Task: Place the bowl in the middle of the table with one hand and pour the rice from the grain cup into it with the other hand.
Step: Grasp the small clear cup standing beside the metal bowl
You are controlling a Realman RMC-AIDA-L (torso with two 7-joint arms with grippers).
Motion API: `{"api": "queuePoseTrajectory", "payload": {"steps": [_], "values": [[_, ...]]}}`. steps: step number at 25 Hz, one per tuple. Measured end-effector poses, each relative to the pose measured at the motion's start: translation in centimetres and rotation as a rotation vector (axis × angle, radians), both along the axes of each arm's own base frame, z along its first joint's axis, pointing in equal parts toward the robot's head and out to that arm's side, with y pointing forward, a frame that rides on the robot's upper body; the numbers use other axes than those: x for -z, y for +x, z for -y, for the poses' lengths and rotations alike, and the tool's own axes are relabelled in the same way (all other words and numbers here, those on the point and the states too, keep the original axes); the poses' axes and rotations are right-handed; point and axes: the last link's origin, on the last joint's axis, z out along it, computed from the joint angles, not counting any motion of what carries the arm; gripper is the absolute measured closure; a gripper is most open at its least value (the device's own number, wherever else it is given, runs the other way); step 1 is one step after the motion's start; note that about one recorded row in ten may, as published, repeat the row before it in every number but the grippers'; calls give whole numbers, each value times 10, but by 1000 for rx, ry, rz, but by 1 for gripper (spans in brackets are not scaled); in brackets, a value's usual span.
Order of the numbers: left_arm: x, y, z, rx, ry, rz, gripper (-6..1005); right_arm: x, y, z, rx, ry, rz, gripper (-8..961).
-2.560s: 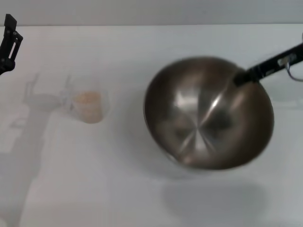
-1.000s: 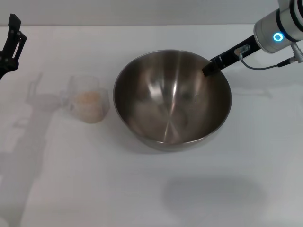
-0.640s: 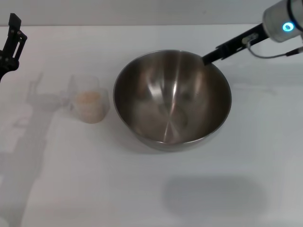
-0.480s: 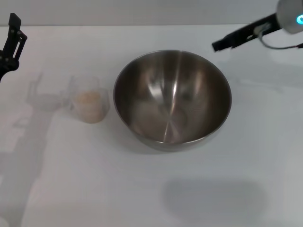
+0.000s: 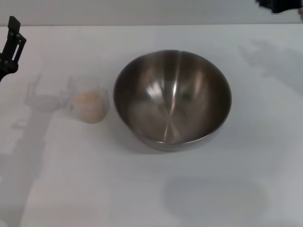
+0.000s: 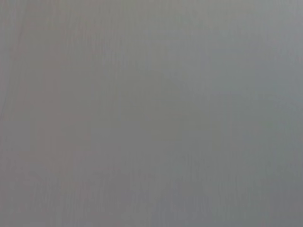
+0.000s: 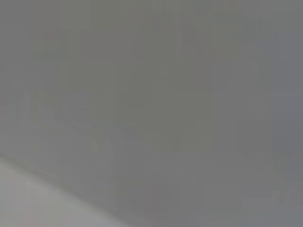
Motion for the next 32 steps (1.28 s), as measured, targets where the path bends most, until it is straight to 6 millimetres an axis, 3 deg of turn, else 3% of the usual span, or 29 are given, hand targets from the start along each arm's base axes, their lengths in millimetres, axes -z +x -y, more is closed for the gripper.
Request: {"api": "queuePoseTrajectory", "payload": {"steps": [2,5,7,12,23,26,27,32], "values": [[0,0,0,0,1,-1,208,-5,10,8,-50,146,-64,500],[-1,-1,1,-2,2,-3,209,-5,22,12,-52,225,-92,478],[-1,-2,1,-4,2,-4,209,-1,37,12,-37,334,-119,452],[-2,-3,2,-6,2,-7,210,4,51,9,28,514,-100,387],[-1,-3,2,-8,1,-5,213,22,20,24,-53,890,45,364],[-1,-3,2,-9,0,-5,213,30,25,32,-122,1006,-18,355],[-1,-3,2,-11,-1,-5,214,34,35,38,-182,1044,-110,352],[-1,-4,2,-13,-2,-6,215,40,60,48,-262,1020,-326,338]]}}
